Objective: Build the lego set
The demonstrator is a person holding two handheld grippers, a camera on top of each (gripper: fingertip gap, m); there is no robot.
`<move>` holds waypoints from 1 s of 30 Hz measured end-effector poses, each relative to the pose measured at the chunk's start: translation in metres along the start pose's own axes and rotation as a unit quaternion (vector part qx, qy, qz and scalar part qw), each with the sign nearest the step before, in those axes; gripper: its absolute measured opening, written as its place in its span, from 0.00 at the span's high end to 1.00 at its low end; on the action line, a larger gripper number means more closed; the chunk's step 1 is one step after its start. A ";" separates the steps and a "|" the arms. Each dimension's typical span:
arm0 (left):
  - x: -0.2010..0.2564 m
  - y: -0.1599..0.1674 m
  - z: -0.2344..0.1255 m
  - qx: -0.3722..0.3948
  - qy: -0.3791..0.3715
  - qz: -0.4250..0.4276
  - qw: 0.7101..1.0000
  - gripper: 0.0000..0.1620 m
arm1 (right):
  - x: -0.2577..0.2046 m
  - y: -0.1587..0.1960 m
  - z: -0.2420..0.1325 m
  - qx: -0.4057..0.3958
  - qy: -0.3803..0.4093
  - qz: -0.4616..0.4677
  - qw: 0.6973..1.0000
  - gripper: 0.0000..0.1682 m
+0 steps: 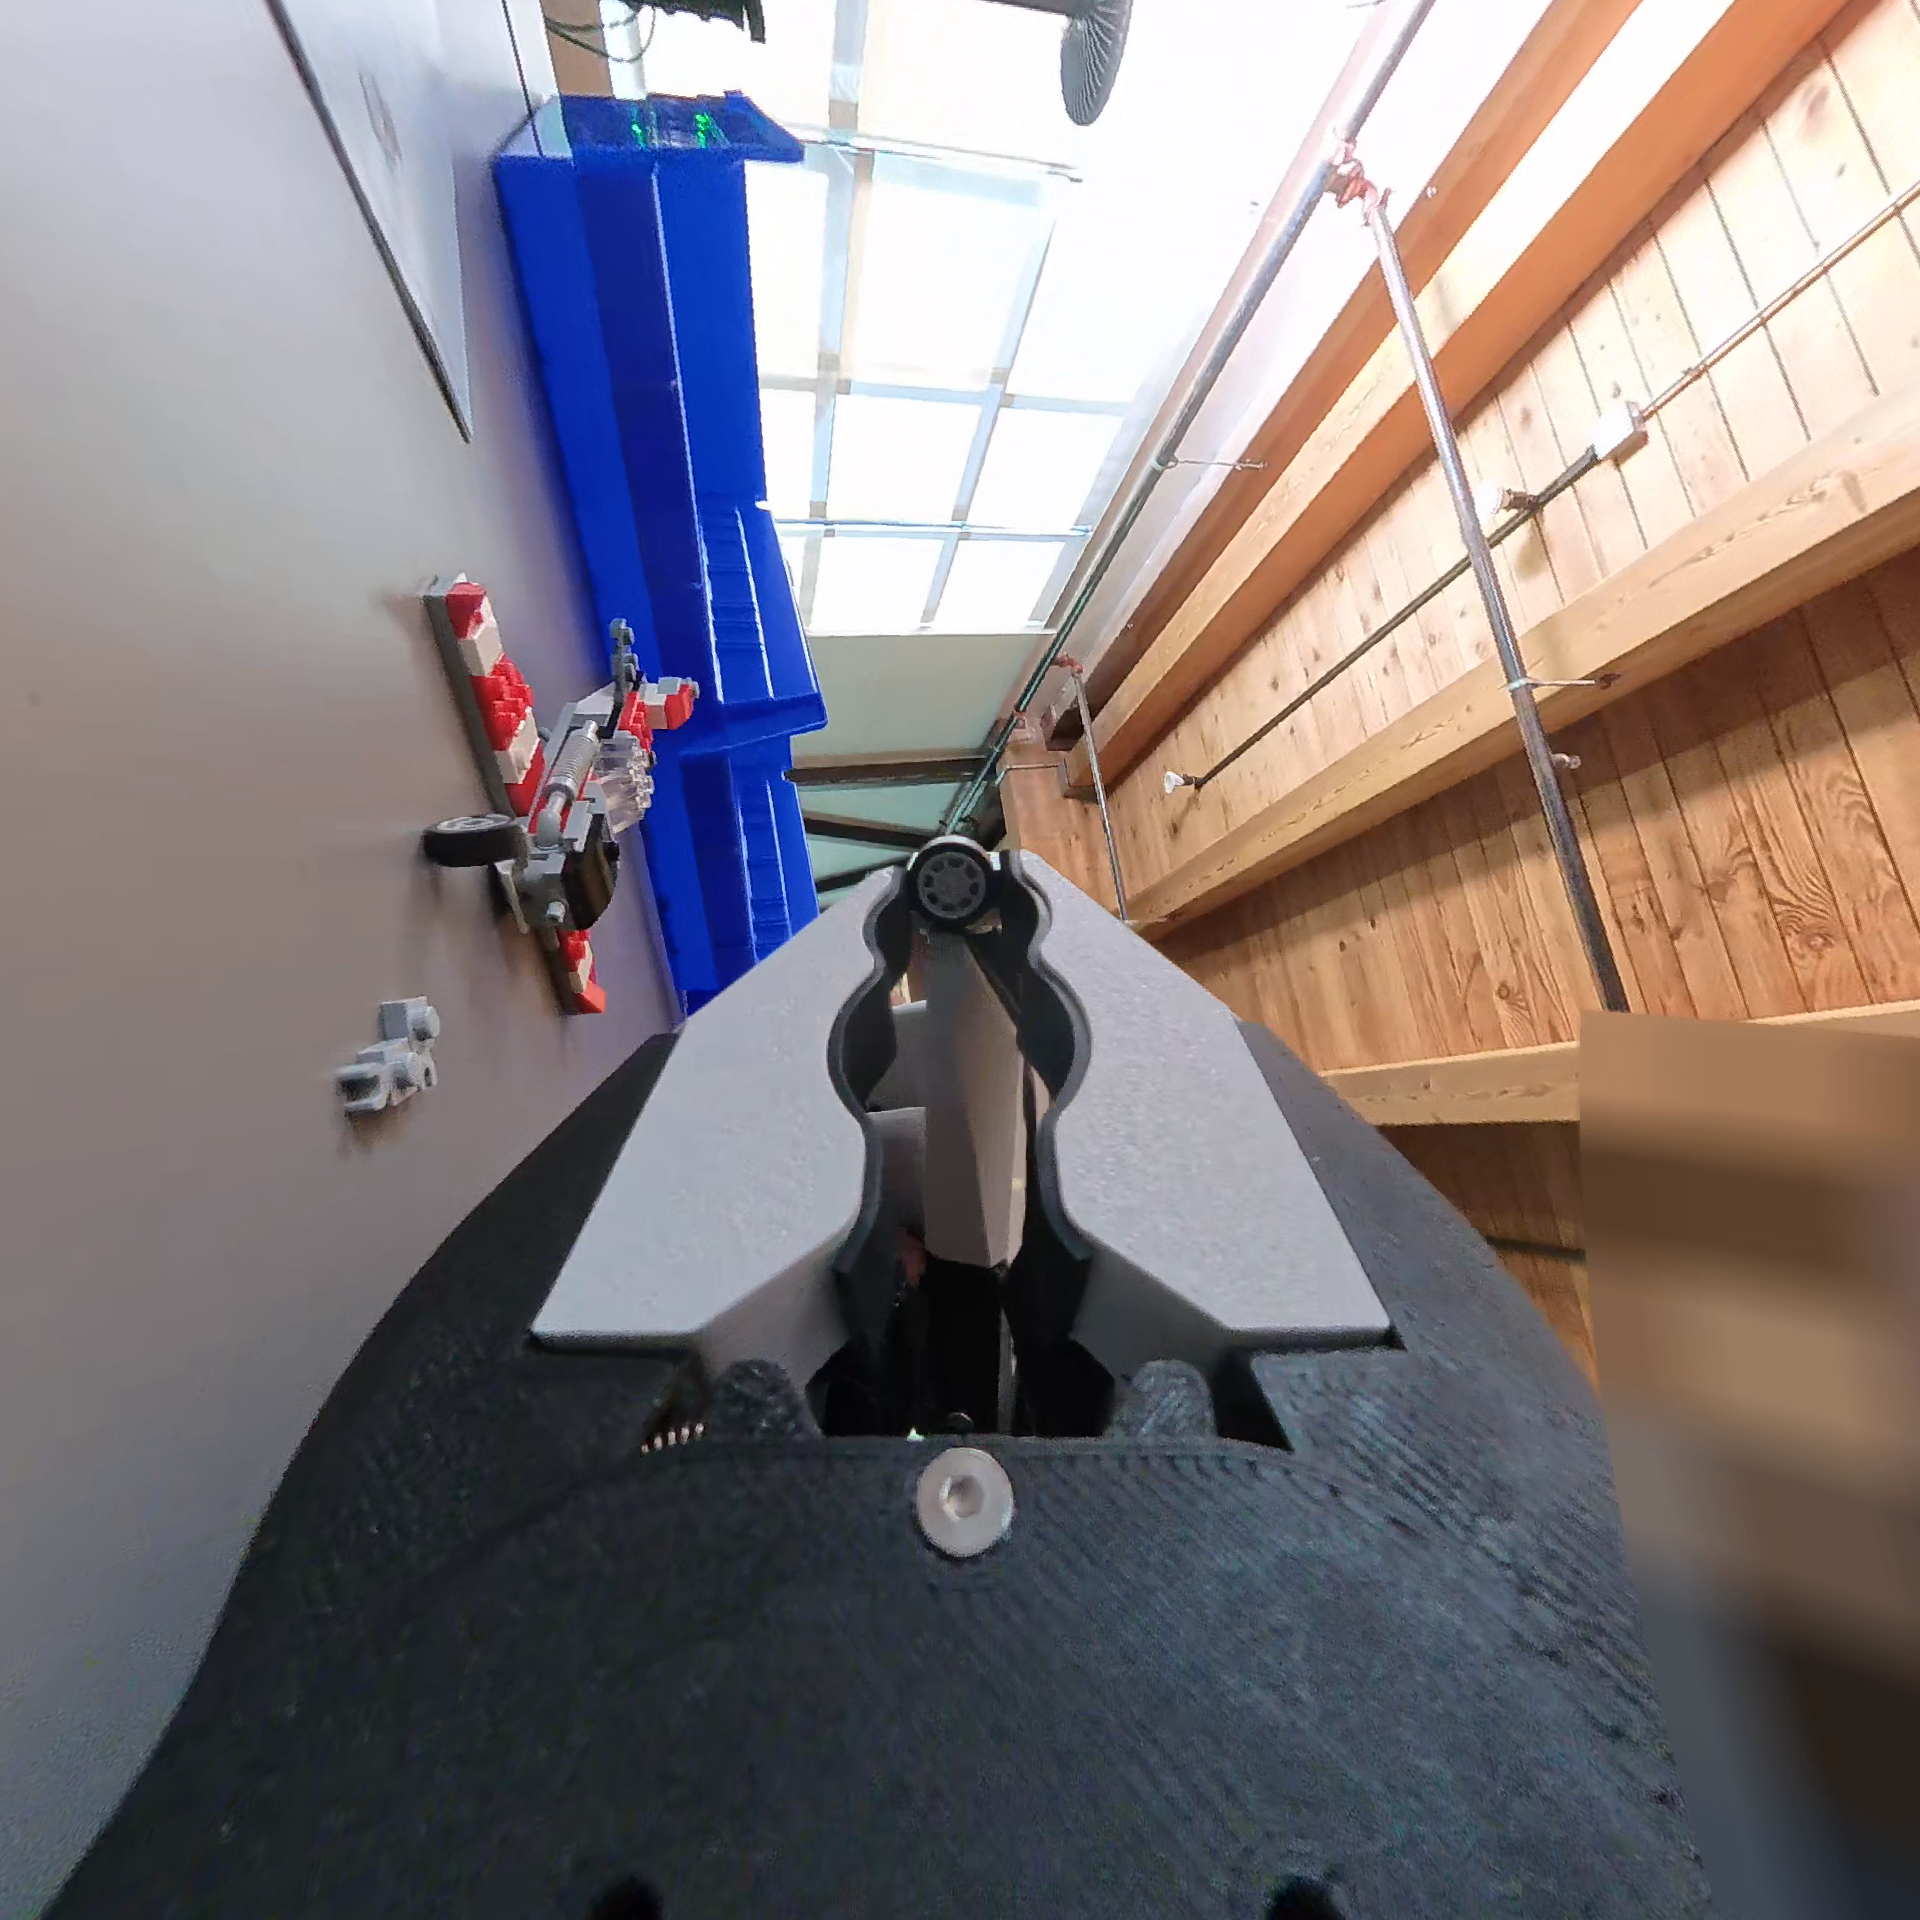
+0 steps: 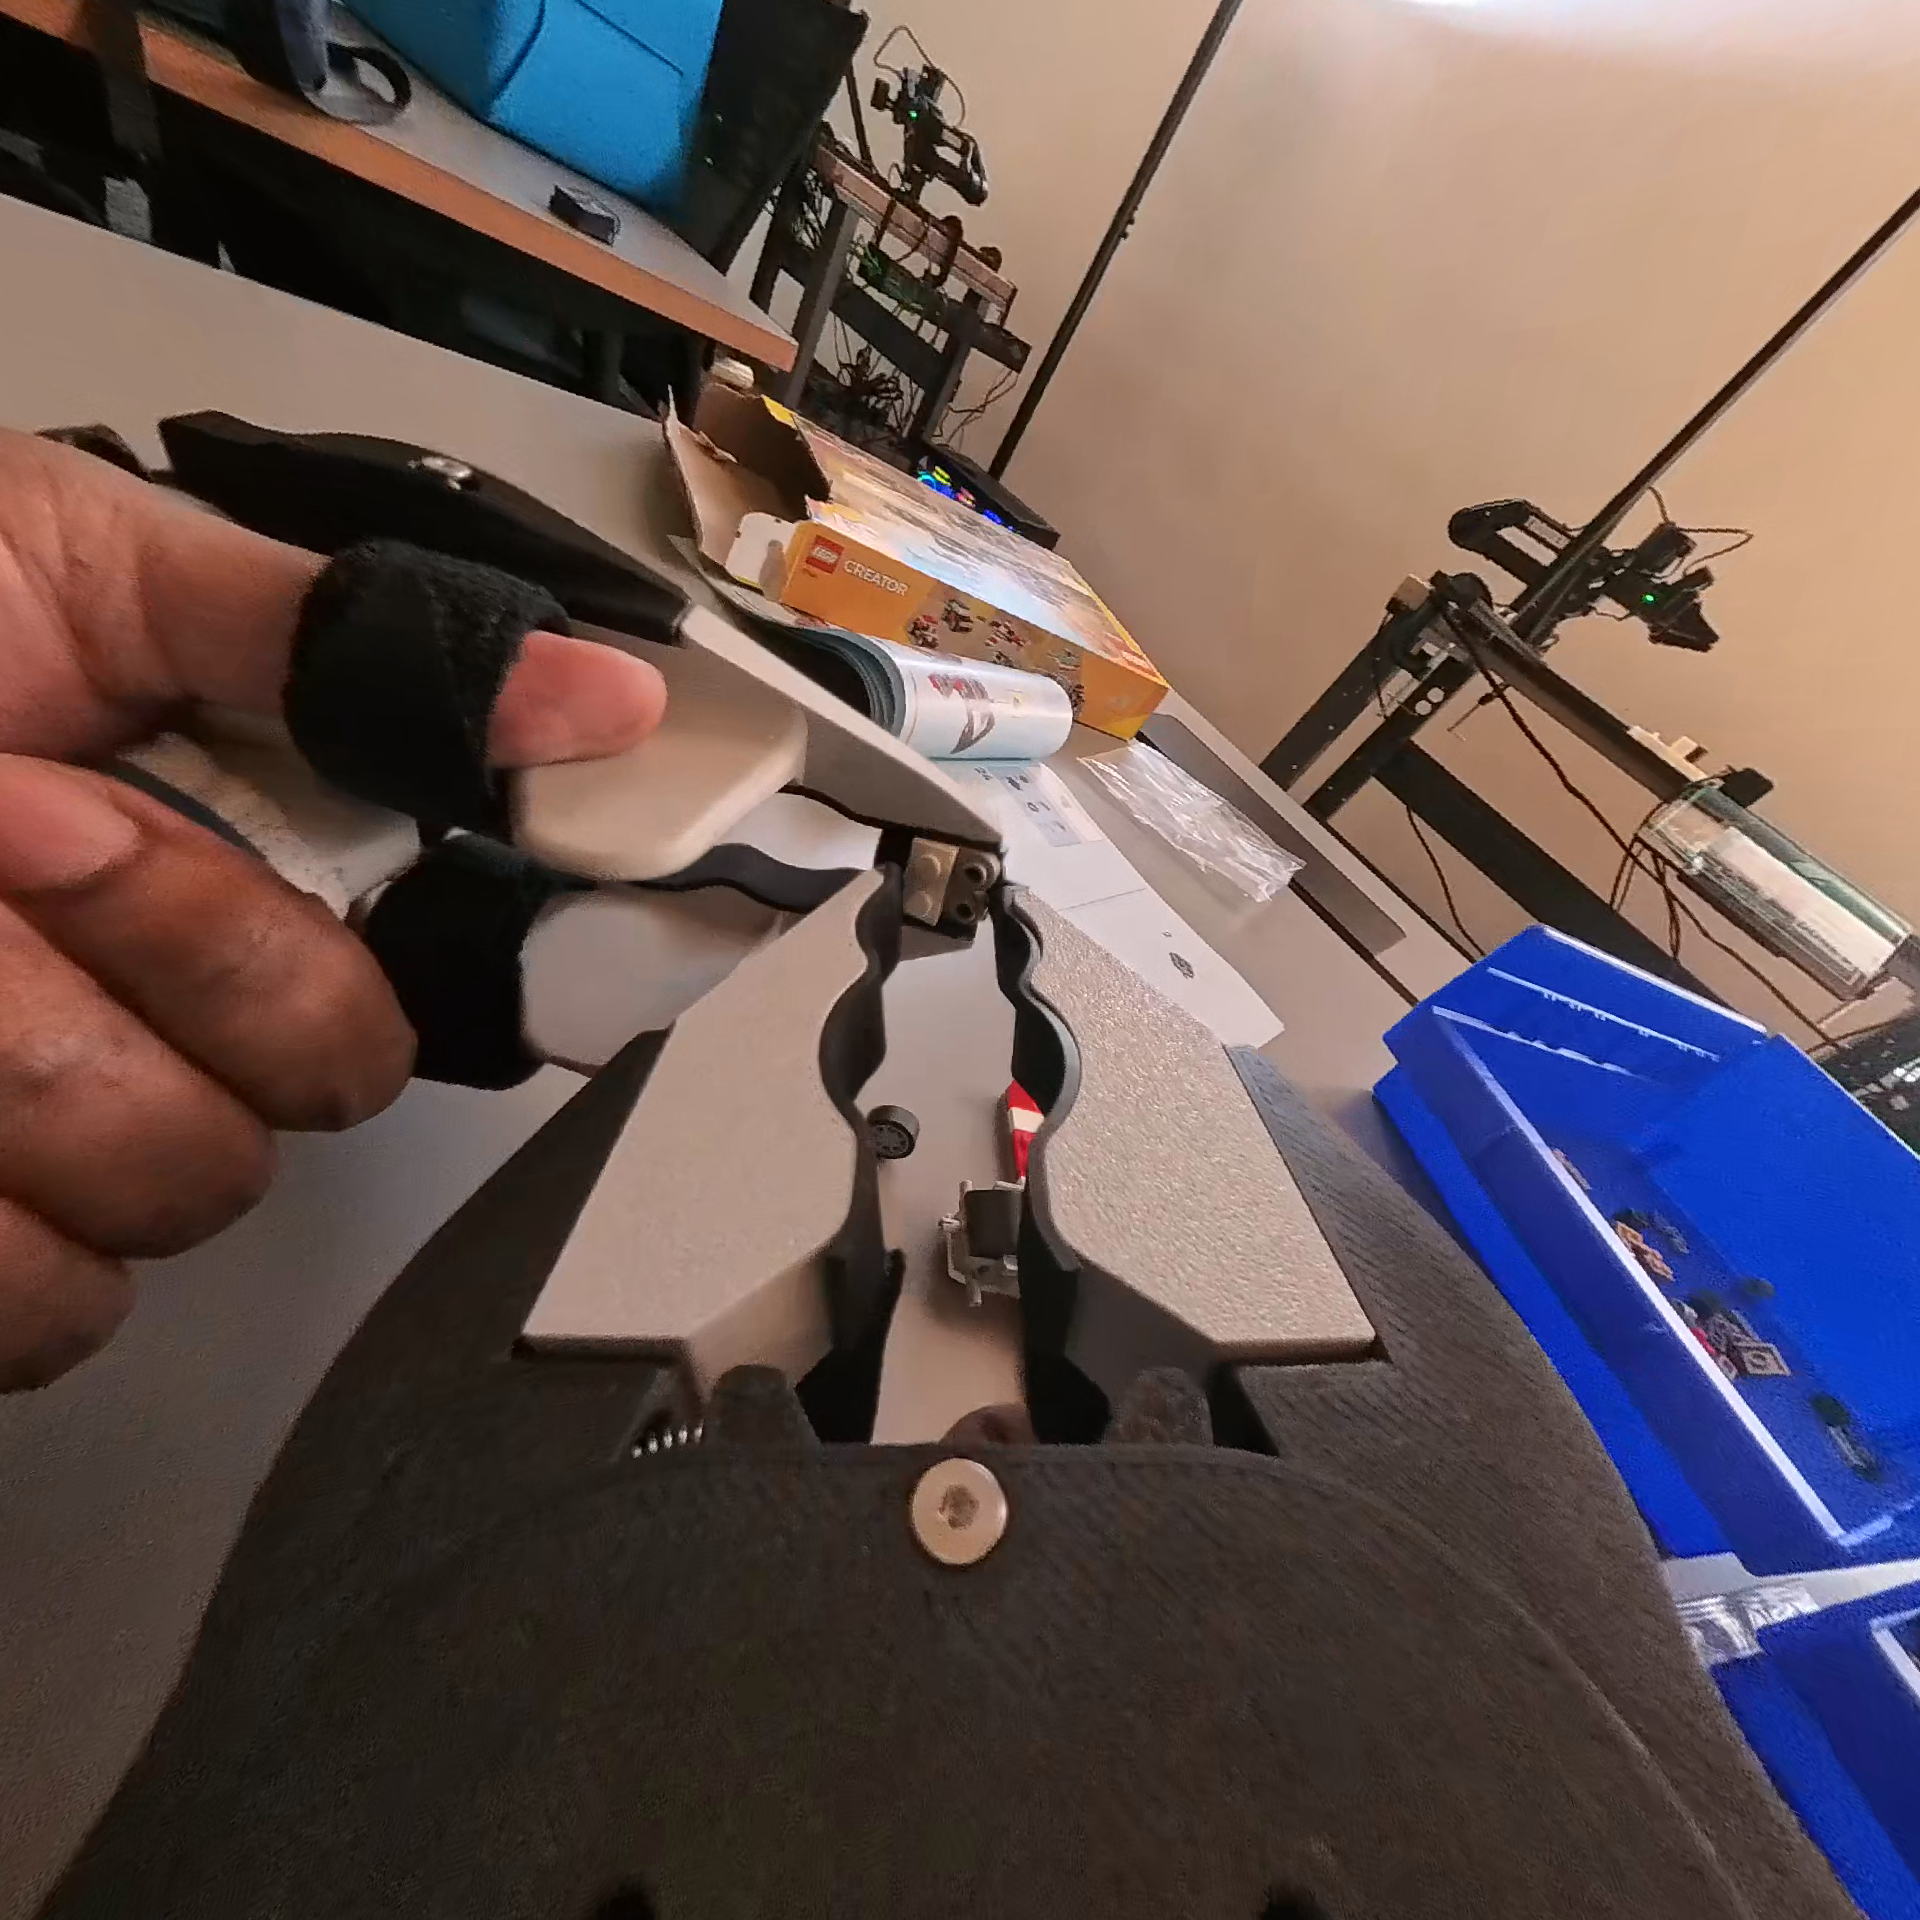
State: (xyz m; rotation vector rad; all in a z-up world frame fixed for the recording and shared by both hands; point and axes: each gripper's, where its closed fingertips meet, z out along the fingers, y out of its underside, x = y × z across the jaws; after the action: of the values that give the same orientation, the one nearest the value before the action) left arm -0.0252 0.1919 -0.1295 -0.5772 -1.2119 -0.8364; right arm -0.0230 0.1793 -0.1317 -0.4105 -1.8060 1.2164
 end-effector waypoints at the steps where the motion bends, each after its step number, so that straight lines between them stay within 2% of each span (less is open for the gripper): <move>1: -0.001 0.000 0.000 0.006 -0.001 -0.002 1.000 0.88 | 0.000 0.001 0.000 -0.003 0.000 -0.001 1.000 0.89; 12: -0.006 -0.001 0.000 0.026 -0.004 -0.014 1.000 0.88 | -0.002 0.006 0.001 -0.018 0.000 -0.022 1.000 0.91; 30: -0.004 -0.002 -0.005 -0.022 -0.006 -0.024 0.999 0.85 | -0.004 0.005 -0.001 0.009 -0.041 0.007 0.999 0.90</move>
State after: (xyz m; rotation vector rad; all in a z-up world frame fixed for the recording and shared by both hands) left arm -0.0247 0.1881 -0.1348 -0.5926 -1.2252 -0.9025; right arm -0.0207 0.1798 -0.1375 -0.3677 -1.8621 1.2747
